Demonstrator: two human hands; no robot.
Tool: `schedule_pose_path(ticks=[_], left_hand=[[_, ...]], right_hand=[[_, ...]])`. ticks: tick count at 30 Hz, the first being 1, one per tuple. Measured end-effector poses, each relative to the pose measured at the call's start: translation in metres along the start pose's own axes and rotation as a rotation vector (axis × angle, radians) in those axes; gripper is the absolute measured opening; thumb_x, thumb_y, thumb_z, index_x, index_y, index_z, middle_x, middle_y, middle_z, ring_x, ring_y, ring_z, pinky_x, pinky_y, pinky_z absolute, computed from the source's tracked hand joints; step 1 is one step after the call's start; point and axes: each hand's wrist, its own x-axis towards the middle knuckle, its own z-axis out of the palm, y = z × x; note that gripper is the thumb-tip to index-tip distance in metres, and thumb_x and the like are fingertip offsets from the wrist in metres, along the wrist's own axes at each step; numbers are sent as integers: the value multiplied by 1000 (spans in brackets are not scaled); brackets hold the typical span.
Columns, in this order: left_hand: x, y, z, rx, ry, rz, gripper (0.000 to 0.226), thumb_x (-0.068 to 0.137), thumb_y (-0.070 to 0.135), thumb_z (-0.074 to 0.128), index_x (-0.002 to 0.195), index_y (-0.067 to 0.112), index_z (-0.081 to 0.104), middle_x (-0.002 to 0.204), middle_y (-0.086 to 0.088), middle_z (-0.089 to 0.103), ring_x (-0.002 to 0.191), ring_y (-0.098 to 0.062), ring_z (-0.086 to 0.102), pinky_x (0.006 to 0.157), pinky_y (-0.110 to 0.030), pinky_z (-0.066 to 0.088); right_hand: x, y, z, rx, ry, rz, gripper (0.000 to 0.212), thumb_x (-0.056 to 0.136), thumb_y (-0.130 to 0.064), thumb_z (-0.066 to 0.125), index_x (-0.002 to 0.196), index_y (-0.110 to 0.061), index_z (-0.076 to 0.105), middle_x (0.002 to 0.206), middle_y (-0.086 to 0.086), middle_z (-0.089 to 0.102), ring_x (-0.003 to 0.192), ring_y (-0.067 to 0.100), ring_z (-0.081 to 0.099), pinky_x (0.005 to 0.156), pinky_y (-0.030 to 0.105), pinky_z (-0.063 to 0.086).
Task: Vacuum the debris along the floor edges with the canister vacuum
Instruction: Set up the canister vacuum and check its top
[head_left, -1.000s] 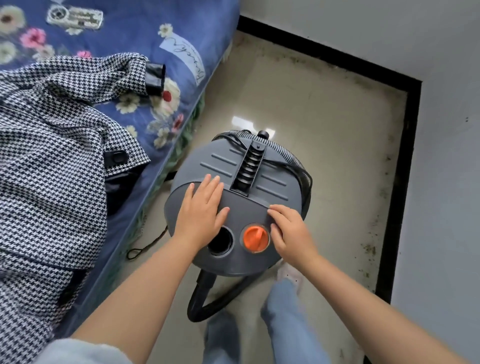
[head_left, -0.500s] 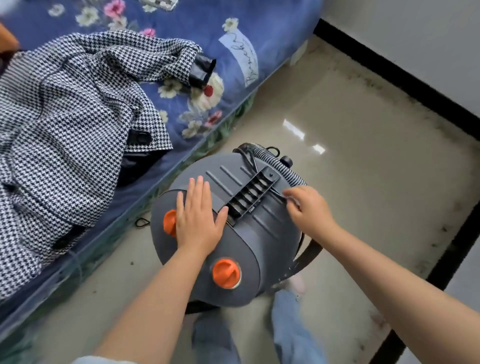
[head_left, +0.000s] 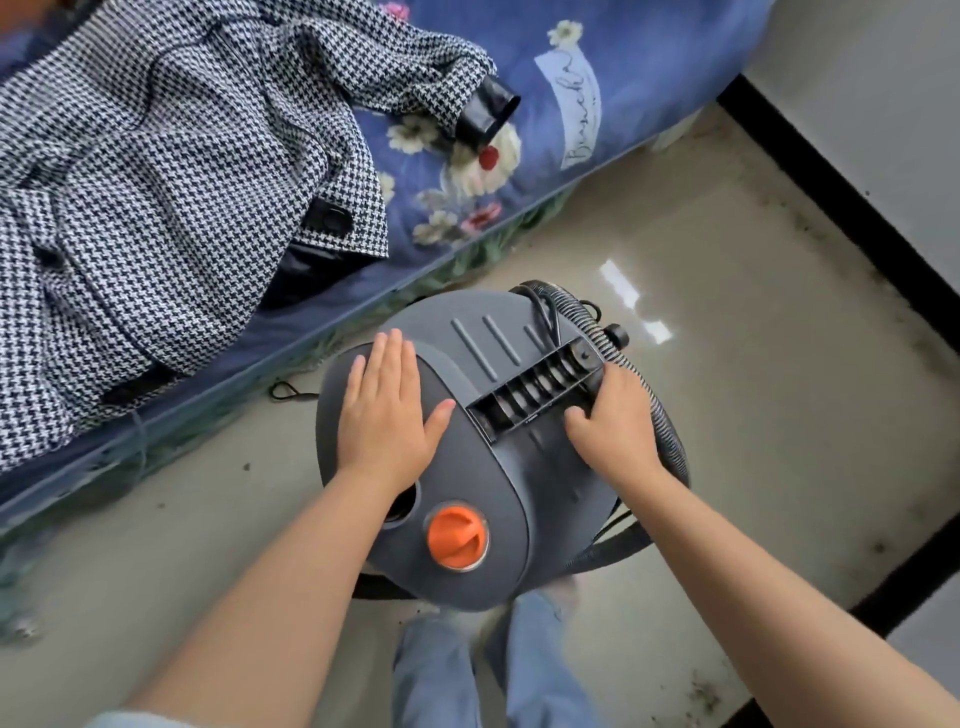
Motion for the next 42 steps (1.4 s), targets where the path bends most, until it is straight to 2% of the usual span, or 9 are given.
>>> schedule_pose_path(ticks=[3,5,10,17,27,30,33,37,42], left_hand=[[-2,1,-4,21,-9,6,78,95,53,14,146,-4,-3,155,-18,-5,145,-27,-5,114,-34,-9],[0,2,-8,47,-81,6,75,97,49,16,145,-3,-8,155,-17,-11,144,-25,-10,115,-34,-10],[-1,2,-7,7,-84,18,73,98,48,16,145,-3,-7,155,-17,-10,144,-25,-10,114,-33,-11],[-1,-4,-13,27,-149,86,76,97,47,20,145,-4,-8,155,-19,-11,144,-27,-12,116,-34,-5],[1,-13,-18,76,-247,214,82,97,49,25,143,-8,-11,152,-24,-15,142,-33,-15,117,-37,-1],[2,-12,-19,101,-258,211,82,97,50,23,143,-8,-11,152,-25,-15,142,-33,-16,117,-37,-1],[1,-11,-20,136,-272,200,81,97,50,22,143,-9,-11,152,-25,-15,142,-34,-15,117,-37,-1],[1,-11,-20,175,-269,208,81,97,50,20,142,-10,-11,152,-26,-15,142,-35,-15,116,-37,-1],[2,-11,-18,204,-259,220,81,97,50,19,142,-10,-12,152,-26,-15,142,-35,-15,116,-37,-2]], right_hand=[[-6,-1,11,-132,43,-12,23,91,-16,52,104,3,52,108,19,51,106,33,46,89,36,33],[-8,0,17,-155,84,-40,21,94,-15,48,92,4,58,98,20,55,96,37,51,77,37,35],[-17,5,15,-269,119,-97,21,94,-11,45,95,1,63,93,15,57,87,33,52,70,29,16],[-42,4,12,-248,34,55,23,96,-19,43,107,-6,59,109,9,56,103,30,53,79,34,34],[-77,42,-12,-270,-10,276,14,89,-10,44,88,-7,58,103,15,61,97,35,56,71,32,38],[-77,45,-19,-194,-48,257,23,90,-15,47,102,-6,64,106,13,63,99,32,56,78,34,46],[-74,30,-16,-142,-59,169,35,92,-22,51,124,-11,54,120,11,55,113,28,51,90,33,41],[-50,-5,7,-147,-11,57,40,94,-24,48,131,-11,44,132,10,48,123,30,41,99,38,37],[-34,-21,34,-147,262,134,28,91,-16,52,116,-3,55,114,15,54,111,35,47,87,40,39]])
